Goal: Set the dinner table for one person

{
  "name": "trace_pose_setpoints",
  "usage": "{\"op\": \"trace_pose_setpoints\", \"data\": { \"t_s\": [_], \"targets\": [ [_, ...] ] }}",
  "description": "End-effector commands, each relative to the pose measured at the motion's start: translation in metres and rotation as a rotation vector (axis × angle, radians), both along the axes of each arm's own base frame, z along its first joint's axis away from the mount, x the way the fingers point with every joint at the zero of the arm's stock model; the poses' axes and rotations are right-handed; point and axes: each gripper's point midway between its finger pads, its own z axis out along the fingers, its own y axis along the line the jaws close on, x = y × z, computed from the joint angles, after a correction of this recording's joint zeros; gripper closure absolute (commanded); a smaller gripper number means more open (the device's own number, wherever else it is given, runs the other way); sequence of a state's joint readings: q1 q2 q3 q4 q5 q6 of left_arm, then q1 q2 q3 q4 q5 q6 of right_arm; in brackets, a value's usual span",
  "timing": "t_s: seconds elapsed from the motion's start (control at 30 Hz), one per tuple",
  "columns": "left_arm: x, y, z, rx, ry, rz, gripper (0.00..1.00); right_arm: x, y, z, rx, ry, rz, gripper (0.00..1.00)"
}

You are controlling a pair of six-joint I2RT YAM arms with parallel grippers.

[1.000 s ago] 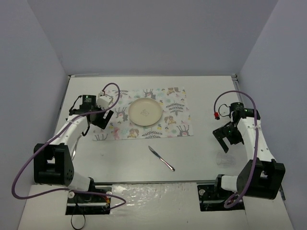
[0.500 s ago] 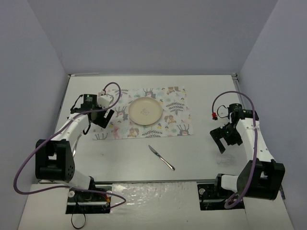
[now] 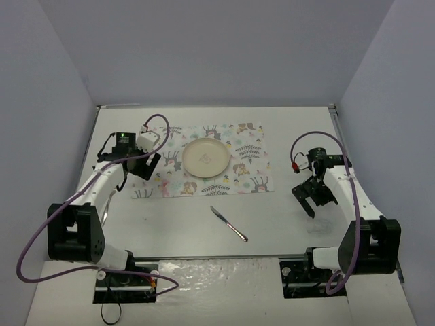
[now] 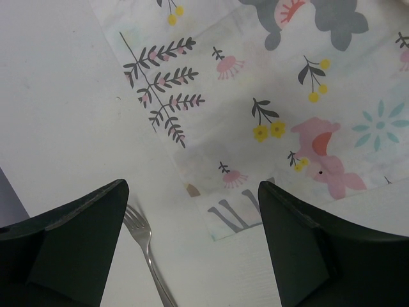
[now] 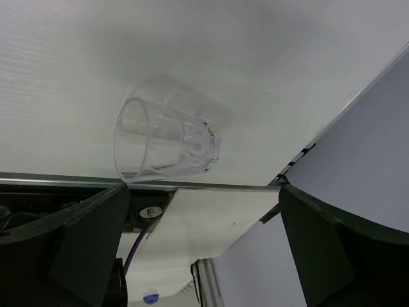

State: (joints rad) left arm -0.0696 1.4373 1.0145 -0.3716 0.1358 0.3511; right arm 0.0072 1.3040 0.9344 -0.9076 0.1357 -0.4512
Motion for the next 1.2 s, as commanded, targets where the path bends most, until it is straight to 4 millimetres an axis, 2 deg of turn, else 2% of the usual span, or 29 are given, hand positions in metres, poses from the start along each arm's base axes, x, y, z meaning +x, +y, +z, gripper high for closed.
{"op": "trace_pose_setpoints", "data": {
  "t_s": [0.0, 0.27, 0.43, 0.63, 0.77, 0.87, 0.93, 1.03, 1.13, 1.17],
  "targets": [
    [0.010, 0.001, 0.045, -0.016, -0.123, 0.015, 0.20, 0.003, -0.011, 0.006, -0.110, -0.019, -0.046, 0.00],
    [0.012, 0.000, 0.036, -0.021, -0.113, 0.017, 0.20, -0.001, -0.011, 0.004, -0.116, -0.006, -0.037, 0.00],
    [0.014, 0.001, 0.032, -0.015, -0.106, 0.016, 0.20, -0.010, -0.020, 0.000, -0.172, 0.059, 0.000, 0.00],
    [0.018, 0.000, 0.027, -0.016, -0.100, 0.013, 0.20, -0.006, -0.014, 0.004, -0.136, 0.025, 0.007, 0.00],
    [0.019, -0.001, 0.023, -0.024, -0.088, 0.015, 0.20, -0.009, -0.007, 0.004, -0.101, 0.066, 0.064, 0.00],
    [0.019, 0.000, 0.019, -0.019, -0.081, 0.017, 0.20, -0.003, -0.003, 0.007, -0.094, 0.051, 0.097, 0.00],
    [0.019, 0.001, 0.017, -0.011, -0.077, 0.020, 0.20, 0.010, -0.007, 0.018, -0.128, -0.012, 0.100, 0.00],
    [0.019, 0.002, 0.015, -0.008, -0.072, 0.024, 0.20, 0.005, 0.005, 0.014, -0.065, 0.052, 0.159, 0.00],
    [0.021, 0.002, 0.015, -0.007, -0.069, 0.026, 0.20, -0.011, 0.009, 0.001, -0.073, 0.136, 0.229, 0.00],
    [0.021, 0.002, 0.015, -0.006, -0.069, 0.028, 0.20, -0.009, 0.009, 0.000, -0.092, 0.129, 0.240, 0.00]
  ]
}}
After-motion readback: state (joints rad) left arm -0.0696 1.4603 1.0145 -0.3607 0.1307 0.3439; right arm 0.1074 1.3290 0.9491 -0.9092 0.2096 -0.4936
